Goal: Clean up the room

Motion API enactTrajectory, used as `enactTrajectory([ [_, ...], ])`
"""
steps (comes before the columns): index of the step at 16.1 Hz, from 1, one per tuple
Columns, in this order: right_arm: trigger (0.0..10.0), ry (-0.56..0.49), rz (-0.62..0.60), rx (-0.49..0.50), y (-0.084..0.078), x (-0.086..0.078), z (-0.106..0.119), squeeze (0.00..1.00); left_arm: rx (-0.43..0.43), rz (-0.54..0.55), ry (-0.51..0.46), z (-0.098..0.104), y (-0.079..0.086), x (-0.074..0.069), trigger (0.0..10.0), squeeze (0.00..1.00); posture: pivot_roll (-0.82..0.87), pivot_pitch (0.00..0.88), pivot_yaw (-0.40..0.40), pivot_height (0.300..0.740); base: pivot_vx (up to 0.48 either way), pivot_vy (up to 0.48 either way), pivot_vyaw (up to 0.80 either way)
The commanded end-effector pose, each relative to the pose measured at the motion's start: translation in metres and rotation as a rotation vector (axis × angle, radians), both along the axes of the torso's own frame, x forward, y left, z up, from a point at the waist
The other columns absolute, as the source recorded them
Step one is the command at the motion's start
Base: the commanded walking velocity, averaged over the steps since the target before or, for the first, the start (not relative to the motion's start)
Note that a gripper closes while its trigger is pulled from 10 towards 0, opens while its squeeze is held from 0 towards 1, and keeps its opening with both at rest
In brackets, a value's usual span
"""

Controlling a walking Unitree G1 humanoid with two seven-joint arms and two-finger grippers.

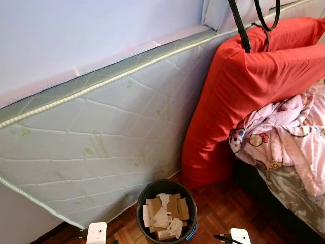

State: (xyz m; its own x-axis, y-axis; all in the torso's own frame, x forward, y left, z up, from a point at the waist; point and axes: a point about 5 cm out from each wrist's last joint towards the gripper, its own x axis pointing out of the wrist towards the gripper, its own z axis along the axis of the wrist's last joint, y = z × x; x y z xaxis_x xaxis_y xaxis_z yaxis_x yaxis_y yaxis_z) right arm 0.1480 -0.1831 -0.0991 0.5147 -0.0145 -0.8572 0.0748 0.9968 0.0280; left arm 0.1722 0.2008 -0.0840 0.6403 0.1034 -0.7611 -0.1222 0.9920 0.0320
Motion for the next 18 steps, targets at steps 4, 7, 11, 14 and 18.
enactTrajectory([
  [4, 10.0, 0.007, -0.021, 0.006, 0.0005, -0.0054, -0.0019, 0.0, 0.019, -0.035, 0.03, -0.0024, 0.0012, -0.0048, 10.0, 0.0, -0.04, 0.135, 0.051, 0.74, 0.0, 0.0, -0.69],
  [7, 10.0, 0.017, -0.012, 0.003, 0.0002, -0.0072, -0.0026, 0.0, 0.032, -0.037, 0.031, -0.0025, 0.0021, -0.0057, 10.0, 0.0, -0.03, 0.133, 0.042, 0.74, 0.0, -0.139, -0.69],
  [11, 10.0, 0.011, -0.019, 0.006, -0.0004, -0.0082, -0.0027, 0.0, 0.02, -0.03, 0.033, -0.0031, 0.0016, -0.0066, 10.0, 0.0, -0.03, 0.139, 0.044, 0.74, 0.0, -0.083, -0.7],
  [14, 10.0, 0.008, -0.014, 0.007, 0.0003, -0.0072, -0.0024, 0.0, 0.021, -0.03, 0.034, -0.0027, 0.0026, -0.0059, 10.0, 0.0, -0.03, 0.16, 0.042, 0.74, 0.0, 0.0, -0.7],
  [18, 10.0, 0.005, -0.018, 0.01, 0.0011, -0.0066, -0.0023, 0.0, 0.021, -0.041, 0.043, -0.0031, 0.0027, -0.0064, 10.0, 0.0, -0.04, 0.175, 0.048, 0.74, 0.0, 0.0, -0.7],
])
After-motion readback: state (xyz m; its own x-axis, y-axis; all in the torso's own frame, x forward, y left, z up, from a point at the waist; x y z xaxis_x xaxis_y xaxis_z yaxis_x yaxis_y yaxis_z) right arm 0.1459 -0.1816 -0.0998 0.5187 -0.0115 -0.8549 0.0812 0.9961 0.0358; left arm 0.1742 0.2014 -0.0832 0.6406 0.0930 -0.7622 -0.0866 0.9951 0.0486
